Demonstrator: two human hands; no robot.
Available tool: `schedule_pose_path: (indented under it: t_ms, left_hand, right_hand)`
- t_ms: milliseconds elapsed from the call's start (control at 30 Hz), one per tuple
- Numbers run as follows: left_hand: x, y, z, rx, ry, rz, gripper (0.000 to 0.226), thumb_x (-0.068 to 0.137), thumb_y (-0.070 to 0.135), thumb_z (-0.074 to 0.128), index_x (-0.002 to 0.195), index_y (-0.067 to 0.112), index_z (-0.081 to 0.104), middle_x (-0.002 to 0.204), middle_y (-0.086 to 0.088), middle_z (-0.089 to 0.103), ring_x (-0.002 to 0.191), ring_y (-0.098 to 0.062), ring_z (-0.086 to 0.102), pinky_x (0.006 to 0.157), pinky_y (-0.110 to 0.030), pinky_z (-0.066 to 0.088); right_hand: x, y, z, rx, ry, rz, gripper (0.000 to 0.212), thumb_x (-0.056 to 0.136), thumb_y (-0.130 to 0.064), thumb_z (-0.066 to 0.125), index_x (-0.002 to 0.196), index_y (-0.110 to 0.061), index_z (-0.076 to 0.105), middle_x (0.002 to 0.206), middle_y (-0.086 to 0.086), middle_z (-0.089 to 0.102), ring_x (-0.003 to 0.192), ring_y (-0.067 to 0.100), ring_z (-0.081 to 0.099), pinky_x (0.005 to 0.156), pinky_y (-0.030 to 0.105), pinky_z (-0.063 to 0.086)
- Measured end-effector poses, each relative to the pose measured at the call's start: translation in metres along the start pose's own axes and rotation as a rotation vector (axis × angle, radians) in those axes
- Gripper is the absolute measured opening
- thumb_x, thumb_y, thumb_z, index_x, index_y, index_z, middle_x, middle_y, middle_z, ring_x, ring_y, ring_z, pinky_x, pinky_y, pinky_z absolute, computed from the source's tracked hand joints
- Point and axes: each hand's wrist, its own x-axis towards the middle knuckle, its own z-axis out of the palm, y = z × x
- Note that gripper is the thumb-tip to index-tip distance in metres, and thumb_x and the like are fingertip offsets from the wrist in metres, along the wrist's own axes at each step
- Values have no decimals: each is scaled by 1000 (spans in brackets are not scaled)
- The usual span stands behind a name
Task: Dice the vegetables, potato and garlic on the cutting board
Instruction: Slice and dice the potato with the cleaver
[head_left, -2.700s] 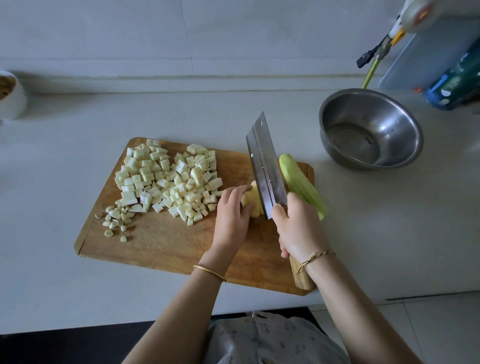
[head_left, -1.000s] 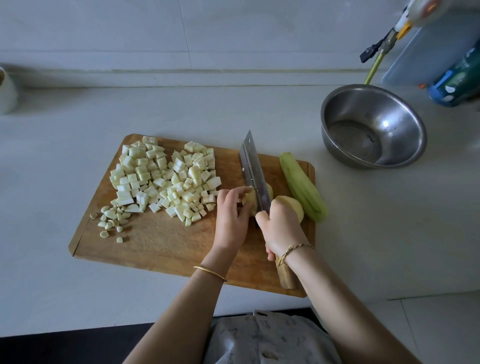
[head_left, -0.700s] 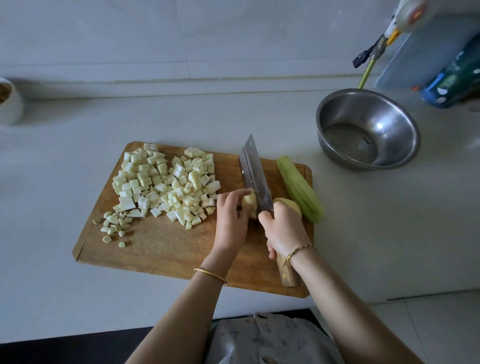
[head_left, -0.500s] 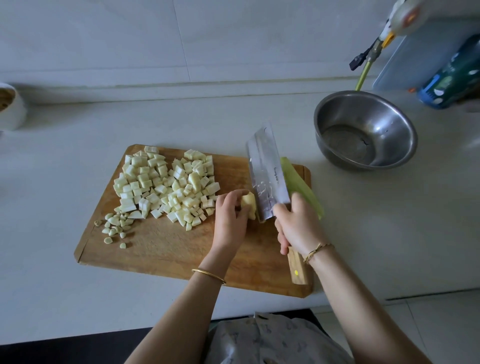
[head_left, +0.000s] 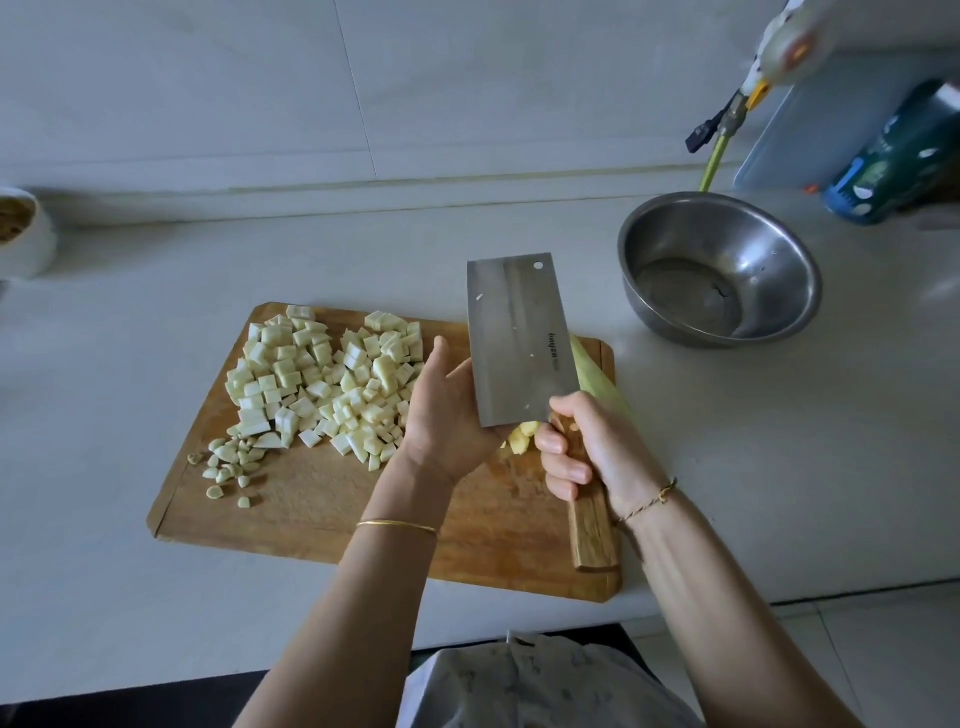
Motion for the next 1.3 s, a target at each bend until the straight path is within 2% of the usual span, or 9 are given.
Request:
schedule_pose_path:
  t_ms: [433,700,800,900,1000,1067,1133,1200,1300]
  left_hand:
    - [-7,3,1,-50,-13,-27,68,96,59,27,131,7,54,127,-19,59,107,-35,61,84,-44,55]
    - [-10,6,-15,-15,249,48,54,98,50,37,112,3,59,106,-20,62,93,-33,63,79,-46,52]
    - [-12,4,-13,43,344,115,40,101,36,41,121,4,54,110,-20,59,92,-33,65,78,-44,55]
    - [-12,-2,-15,260,441,232,22,100,15,41,110,5,58,109,-15,53,95,-31,61,81,-45,55]
    - [-12,-13,-14,600,577,343,23,99,8,36,89,9,58,89,-5,49,85,-25,49,78,-40,49]
    - [-9,-21,-16,799,657,369,28,97,11,31,99,6,58,89,-7,52,85,-24,50,74,-35,45]
    - [-4,-29,-17,960,725,362,37,95,9,26,119,5,54,108,-14,58,101,-30,56,88,-40,50]
    - [1,-35,-17,1076,744,344,44,91,5,24,129,4,48,128,-20,50,117,-37,50,99,-47,45]
    - [7,-41,-11,1206,761,289,48,95,0,24,141,6,36,146,-17,28,130,-34,34,101,-39,37]
  right_hand:
    - [2,1,4,-29,29,0,29,95,-11,36,66,-13,34,42,0,38,28,12,25,35,18,28]
    - [8,-11,-10,-75,123,-120,26,95,-8,37,69,-12,34,51,5,38,29,12,27,36,18,29]
    - [8,-12,-12,-193,165,-167,23,94,-5,38,71,-9,37,51,6,39,30,13,29,34,20,32]
    - [9,-9,-13,-395,265,-217,15,91,-6,40,76,-7,40,52,7,41,30,15,32,35,23,36]
    - [9,-9,-14,-498,331,-241,9,90,-7,41,81,-6,40,53,7,42,28,16,35,35,25,38]
    - [9,-9,-14,-571,349,-257,8,89,-9,42,82,-4,42,52,7,44,26,17,39,38,30,41]
    - [8,-9,-14,-649,371,-265,12,88,-13,43,85,-1,44,54,10,47,28,20,43,42,40,46]
    - [8,-9,-14,-684,380,-261,17,88,-14,43,89,2,45,56,13,49,29,21,45,43,46,49]
    - [7,-8,-13,-708,363,-246,13,90,-15,42,87,-2,43,59,14,50,29,20,46,41,42,49]
